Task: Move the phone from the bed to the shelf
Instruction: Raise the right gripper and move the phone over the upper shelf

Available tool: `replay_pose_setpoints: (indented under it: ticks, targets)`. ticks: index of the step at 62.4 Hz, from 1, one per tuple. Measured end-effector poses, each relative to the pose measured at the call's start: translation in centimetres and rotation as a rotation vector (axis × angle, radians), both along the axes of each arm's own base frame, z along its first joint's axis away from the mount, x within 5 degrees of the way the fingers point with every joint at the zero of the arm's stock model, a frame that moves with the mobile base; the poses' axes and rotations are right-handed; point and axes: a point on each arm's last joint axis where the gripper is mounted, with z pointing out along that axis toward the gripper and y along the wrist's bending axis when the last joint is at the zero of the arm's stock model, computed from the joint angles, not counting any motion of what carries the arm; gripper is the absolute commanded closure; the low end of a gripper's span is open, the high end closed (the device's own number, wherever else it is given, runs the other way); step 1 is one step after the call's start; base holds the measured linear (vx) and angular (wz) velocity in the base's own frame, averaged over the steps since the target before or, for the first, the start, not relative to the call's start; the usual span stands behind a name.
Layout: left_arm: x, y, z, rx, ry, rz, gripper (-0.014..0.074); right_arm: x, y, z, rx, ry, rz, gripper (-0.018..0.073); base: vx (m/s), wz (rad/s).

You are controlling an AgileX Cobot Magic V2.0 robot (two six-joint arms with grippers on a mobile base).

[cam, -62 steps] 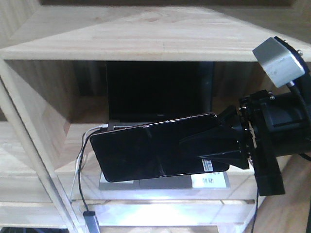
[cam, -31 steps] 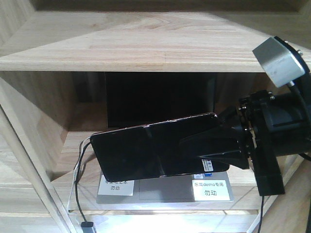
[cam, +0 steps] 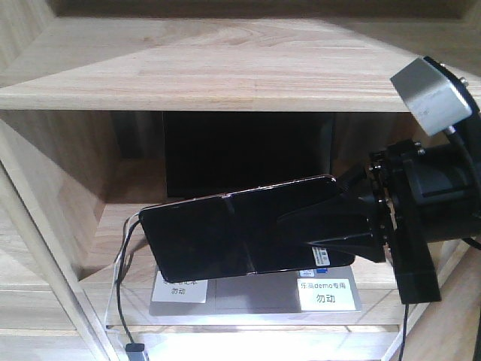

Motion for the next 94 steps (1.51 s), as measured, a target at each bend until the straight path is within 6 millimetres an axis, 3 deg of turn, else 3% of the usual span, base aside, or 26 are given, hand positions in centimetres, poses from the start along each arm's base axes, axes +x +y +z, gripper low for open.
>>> replay_pose_setpoints:
  ticks: [58,67,94]
  targets:
    - [0.0,0.0,0.0,0.000,0.000,0.000,0.0595,0.0,0.2,0.7,0.070,0.009,-0.005,0.0561,0.00,0.00]
    - [0.0,0.0,0.0,0.000,0.000,0.000,0.0595,0.1,0.3,2.4,0.090,-0.038,-0.006,0.0561,0.00,0.00]
    - [0.0,0.0,0.0,0.000,0.000,0.000,0.0595,-0.6,0.1,11.2,0.195,-0.270,-0.048,0.0561,0.00,0.00]
